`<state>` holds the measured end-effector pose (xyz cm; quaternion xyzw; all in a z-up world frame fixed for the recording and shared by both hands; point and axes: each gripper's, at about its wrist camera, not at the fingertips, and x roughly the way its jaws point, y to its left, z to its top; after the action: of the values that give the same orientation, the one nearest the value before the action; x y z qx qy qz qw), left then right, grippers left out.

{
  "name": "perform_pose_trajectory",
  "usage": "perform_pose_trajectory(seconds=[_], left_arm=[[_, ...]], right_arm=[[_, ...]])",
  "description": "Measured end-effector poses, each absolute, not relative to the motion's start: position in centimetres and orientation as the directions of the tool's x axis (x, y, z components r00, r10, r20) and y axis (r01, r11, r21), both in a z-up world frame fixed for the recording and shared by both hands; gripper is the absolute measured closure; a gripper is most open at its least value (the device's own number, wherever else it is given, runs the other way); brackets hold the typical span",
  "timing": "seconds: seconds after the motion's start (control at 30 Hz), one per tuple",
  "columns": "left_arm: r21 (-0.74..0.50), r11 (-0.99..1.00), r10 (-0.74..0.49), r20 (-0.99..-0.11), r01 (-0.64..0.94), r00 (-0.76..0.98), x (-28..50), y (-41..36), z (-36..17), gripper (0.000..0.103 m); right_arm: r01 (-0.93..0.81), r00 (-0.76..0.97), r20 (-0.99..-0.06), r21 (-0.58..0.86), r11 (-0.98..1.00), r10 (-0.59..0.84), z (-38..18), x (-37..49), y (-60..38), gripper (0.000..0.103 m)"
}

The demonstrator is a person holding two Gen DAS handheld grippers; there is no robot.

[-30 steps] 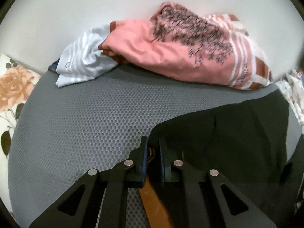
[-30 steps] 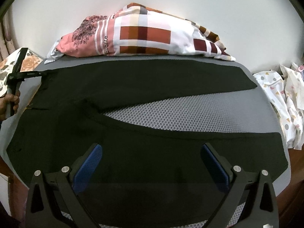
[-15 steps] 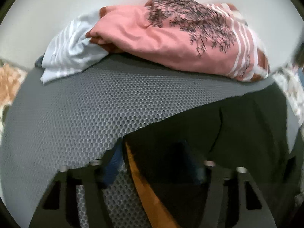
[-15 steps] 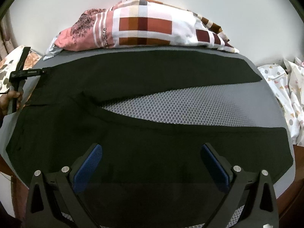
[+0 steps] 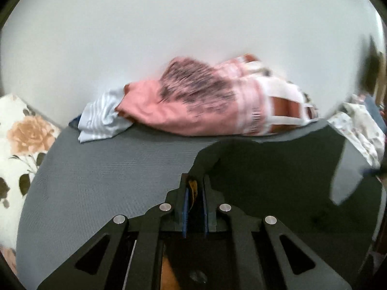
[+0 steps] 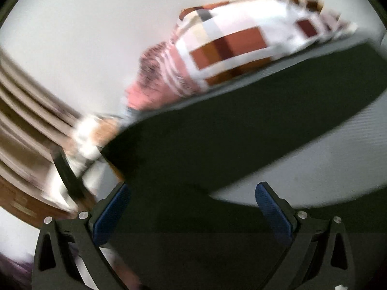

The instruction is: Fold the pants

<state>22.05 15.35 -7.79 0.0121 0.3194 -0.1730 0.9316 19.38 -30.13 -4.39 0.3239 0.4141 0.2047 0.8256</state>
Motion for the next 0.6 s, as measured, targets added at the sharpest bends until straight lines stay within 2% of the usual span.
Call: perform_pose_trajectory(seconds=[0.17,0.37,0.5,0.57,0.6], left_arm=[[-0.132,0.930,-0.356,-0.559,0.344,0.749,15.1,13.7,-6.9,0.094],[-0.228,0.924,-0.382,-0.580,0.307,0.720,11.7,12.8,-8.1,0.094],[-0.253,0.922,-0.388,-0.599,0.293,0.701,11.0,12.5,-8.9,0.094],[-0.258,0.922,-0.386,-0.607,0.287,0.695,11.0,12.4,-9.2,0.094],[-0.255,0.924,-0.381,-0.612,0.283,0.693,11.1,12.4,-9.3,0.094]], right_arm=[[-0.041,0.530,-0.492,0.799,0.601,0.691,-5.6,27.0,-30.5,0.000],[0.113,0.517,-0.387,0.915,0.387,0.763,-9.5,33.5,-31.9,0.000],[0.172,0.495,-0.416,0.908,0.383,0.763,-10.6,36.4,-31.3,0.001],[0.191,0.479,-0.432,0.901,0.390,0.764,-11.5,37.9,-30.6,0.009],[0.200,0.464,-0.457,0.889,0.412,0.759,-11.9,38.6,-30.2,0.028]])
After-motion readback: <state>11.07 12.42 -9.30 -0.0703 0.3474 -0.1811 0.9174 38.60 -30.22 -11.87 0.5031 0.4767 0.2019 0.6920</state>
